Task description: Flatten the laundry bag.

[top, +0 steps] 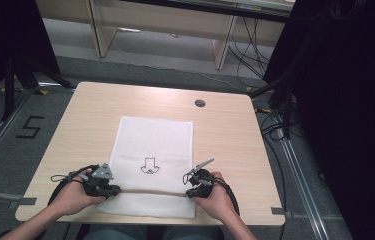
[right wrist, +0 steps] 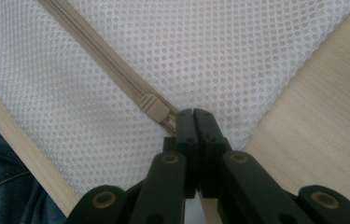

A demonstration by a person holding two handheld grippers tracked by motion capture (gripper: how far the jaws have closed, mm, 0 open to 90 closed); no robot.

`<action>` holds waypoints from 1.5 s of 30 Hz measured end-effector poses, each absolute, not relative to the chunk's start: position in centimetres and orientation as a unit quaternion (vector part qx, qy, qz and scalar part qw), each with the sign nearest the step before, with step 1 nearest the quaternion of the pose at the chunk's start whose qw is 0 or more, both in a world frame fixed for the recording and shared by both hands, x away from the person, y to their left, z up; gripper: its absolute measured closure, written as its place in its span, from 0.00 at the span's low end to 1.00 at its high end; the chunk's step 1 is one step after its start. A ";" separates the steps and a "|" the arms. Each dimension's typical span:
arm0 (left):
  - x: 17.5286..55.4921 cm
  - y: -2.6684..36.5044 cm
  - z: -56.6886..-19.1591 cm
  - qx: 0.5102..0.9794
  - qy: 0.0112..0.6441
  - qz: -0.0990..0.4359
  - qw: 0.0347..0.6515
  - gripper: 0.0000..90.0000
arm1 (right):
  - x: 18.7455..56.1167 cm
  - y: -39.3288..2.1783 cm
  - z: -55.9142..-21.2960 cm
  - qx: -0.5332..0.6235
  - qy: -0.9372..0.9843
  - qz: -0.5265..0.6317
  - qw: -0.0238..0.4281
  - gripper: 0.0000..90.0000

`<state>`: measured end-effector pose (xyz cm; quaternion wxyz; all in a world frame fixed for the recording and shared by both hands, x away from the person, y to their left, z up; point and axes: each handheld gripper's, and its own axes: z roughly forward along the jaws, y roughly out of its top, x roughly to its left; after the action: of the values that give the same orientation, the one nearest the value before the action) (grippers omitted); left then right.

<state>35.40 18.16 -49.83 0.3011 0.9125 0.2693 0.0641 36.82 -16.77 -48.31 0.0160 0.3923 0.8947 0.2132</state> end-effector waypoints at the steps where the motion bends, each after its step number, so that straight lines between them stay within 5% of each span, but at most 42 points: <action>1: 35.4 18.2 -49.8 0.912 0.271 0.064 0.302 0.93 | 36.7 -16.7 -48.3 0.399 0.892 0.212 0.015 1.00; 30: 34.9 18.5 -49.7 0.905 0.295 0.070 0.298 0.92 | 36.6 -15.9 -48.4 0.399 0.890 0.221 0.009 0.99; 45: 35.0 18.3 -49.1 0.874 0.292 0.102 0.374 0.60 | 37.0 -19.4 -46.9 0.462 0.841 0.276 0.051 0.80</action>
<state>34.98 18.35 -49.12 0.3743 0.8742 0.2921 0.1016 37.03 -19.36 -46.92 0.0512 0.4623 0.8411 0.2759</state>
